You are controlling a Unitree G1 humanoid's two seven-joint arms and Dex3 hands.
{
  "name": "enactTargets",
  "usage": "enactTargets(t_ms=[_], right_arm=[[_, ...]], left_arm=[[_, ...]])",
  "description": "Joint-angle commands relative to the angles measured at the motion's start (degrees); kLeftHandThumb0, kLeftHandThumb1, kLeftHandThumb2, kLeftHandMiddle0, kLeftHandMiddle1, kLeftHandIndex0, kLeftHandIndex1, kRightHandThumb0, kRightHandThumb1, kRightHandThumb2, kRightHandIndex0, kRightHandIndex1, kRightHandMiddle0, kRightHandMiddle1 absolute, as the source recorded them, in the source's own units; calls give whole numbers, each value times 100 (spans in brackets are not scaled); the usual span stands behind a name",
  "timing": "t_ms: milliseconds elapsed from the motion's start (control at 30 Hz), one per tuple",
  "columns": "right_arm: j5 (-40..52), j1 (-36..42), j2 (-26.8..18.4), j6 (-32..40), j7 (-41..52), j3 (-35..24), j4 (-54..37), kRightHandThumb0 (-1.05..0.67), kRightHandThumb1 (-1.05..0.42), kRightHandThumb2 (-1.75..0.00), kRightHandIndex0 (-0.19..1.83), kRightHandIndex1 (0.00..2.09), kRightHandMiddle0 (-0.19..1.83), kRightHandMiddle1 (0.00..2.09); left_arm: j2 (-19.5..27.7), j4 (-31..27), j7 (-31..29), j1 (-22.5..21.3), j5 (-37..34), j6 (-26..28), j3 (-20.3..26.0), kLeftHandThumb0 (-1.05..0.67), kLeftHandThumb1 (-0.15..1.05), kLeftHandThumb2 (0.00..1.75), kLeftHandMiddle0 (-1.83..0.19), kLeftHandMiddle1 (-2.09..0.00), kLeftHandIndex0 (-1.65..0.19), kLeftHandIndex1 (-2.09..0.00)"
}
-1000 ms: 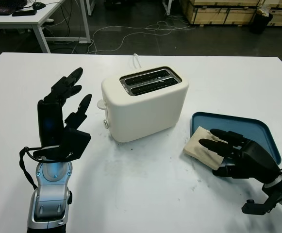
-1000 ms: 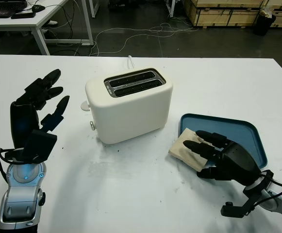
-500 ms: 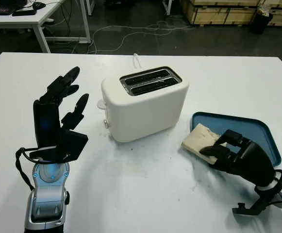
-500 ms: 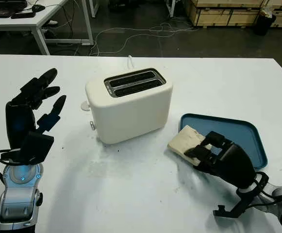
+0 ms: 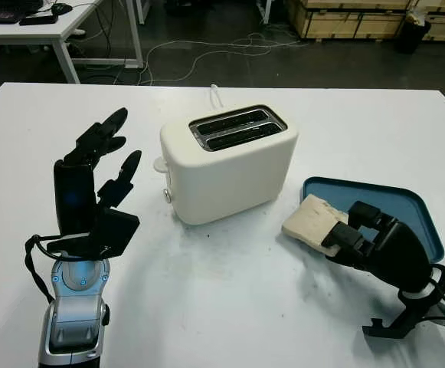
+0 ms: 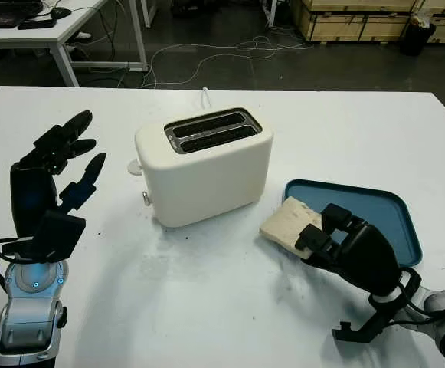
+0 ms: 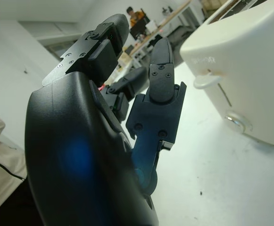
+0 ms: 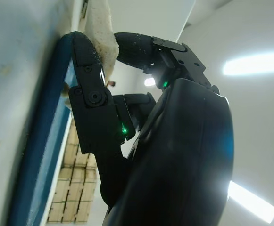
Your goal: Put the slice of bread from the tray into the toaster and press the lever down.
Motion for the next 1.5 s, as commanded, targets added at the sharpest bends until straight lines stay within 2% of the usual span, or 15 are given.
enactTargets(t_ms=[0, 133, 233, 367, 567, 767, 1100, 1333, 1467], right_arm=[[102, -158, -109, 19, -59, -122, -189, -44, -92, -9, 59, 175, 42, 166], [330, -283, -108, -141, -113, -398, -464, -43, -92, -4, 56, 175, 48, 159], [604, -310, -169, -260, 207, -652, -823, -44, -92, -6, 56, 175, 44, 171], [981, -296, -194, -471, 648, -948, -1160, -46, -91, -2, 58, 175, 45, 174], [2258, -244, -121, -961, 1979, -1519, -1399, -44, -92, -3, 65, 175, 52, 171], [4018, -364, -52, -1239, 3874, -2030, -1441, -37, -92, -14, 63, 175, 46, 174], [5801, -1022, 164, -994, 6359, -2711, -1508, -33, -92, -11, 59, 175, 47, 174], [6775, -1756, 337, -645, 7752, -3007, -1480, -26, -91, -2, 67, 175, 63, 152], [7377, -2291, 485, -203, 8558, -3074, -1480, -19, -90, 0, 71, 175, 69, 149]], left_arm=[[15, -20, -26, 16, -5, -107, -23, -38, 92, 23, -42, -78, -66, -1], [9, -5, -29, 25, -18, -128, -33, -38, 92, 23, -42, -79, -66, -1], [-43, -65, -44, 26, -54, -30, -47, -38, 92, 23, -41, -80, -66, 0], [-43, -49, -27, 32, -27, -59, -45, -39, 92, 23, -40, -81, -66, 0], [-25, -43, -29, 25, -12, -69, -39, -38, 92, 24, -41, -82, -66, -1], [-15, -20, -28, 15, -8, -98, -41, -38, 92, 24, -40, -83, -66, 0], [-22, 9, 0, -13, -18, -130, -27, -38, 92, 24, -39, -84, -66, 0], [-36, -33, -13, -14, -24, -72, -29, -39, 92, 24, -38, -84, -66, 0], [-28, -30, -5, -28, -17, -86, -21, -39, 92, 23, -39, -85, -66, -1]])
